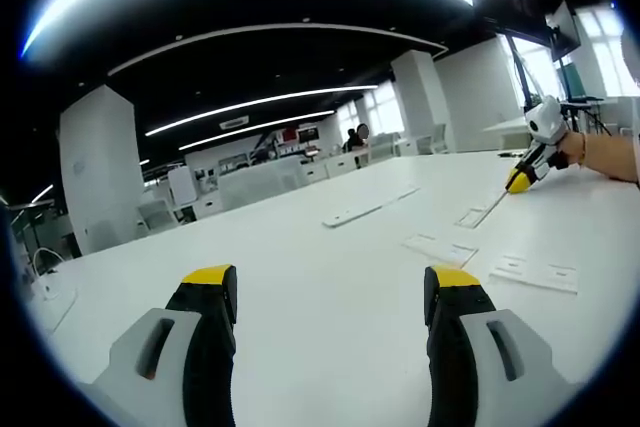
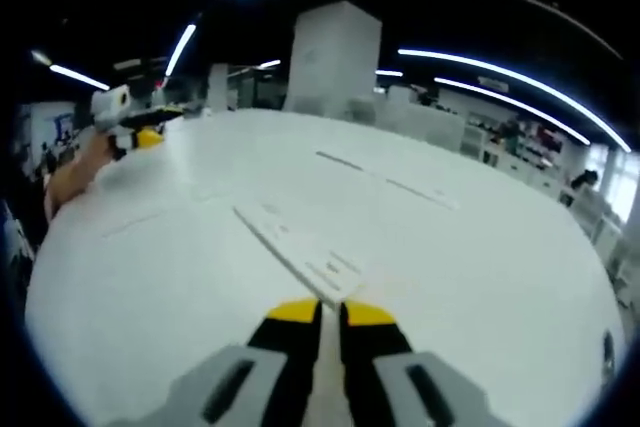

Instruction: Locate the socket holder cover, grip the socket holder cover, clip it into the socket holder slot.

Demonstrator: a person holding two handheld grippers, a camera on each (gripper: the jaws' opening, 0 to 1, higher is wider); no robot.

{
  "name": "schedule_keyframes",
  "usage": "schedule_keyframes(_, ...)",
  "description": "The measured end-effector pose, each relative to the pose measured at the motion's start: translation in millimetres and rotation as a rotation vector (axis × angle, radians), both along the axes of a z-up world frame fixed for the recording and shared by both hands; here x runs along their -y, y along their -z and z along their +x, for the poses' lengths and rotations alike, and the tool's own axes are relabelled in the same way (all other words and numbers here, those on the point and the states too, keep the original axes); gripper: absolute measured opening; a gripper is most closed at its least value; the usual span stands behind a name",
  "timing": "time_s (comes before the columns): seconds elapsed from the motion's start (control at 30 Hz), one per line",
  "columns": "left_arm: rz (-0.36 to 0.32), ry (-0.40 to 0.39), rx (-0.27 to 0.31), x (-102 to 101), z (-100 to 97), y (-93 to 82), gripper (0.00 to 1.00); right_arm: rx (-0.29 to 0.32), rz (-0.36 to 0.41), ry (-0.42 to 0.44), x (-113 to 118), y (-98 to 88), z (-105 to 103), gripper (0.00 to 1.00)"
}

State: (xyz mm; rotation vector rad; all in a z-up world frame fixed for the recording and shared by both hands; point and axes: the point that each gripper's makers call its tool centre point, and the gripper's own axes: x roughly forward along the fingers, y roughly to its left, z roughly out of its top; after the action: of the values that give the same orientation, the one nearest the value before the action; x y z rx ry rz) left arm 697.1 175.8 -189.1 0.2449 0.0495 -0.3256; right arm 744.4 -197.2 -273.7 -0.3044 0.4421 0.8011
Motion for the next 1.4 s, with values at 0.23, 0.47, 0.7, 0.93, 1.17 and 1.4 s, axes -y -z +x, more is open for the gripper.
schedule_keyframes(0.23,0.0,-0.001,0.0,-1,0.4,0.0,0.75,0.023,-0.014,-0.009,0,-0.6,6,0.08)
schedule_keyframes(0.47,0.001,-0.002,0.0,0,0.7,-0.2,0.75,0.042,-0.028,-0.02,0,-1.2,11,0.05)
schedule_keyframes(0.7,0.001,-0.003,0.001,0,0.7,-0.5,0.75,0.052,-0.025,-0.028,-2,-1.0,10,0.05)
schedule_keyframes(0.93,0.001,-0.003,0.002,0,1.0,-0.8,0.75,0.065,-0.025,-0.036,-6,-0.7,8,0.04)
schedule_keyframes(1.17,0.0,-0.004,0.003,-2,1.3,-1.7,0.75,0.072,-0.022,-0.041,-9,-1.9,8,0.04)
schedule_keyframes(1.4,0.0,-0.005,0.004,-2,0.9,-1.7,0.75,0.081,-0.021,-0.045,-13,-1.9,7,0.04)
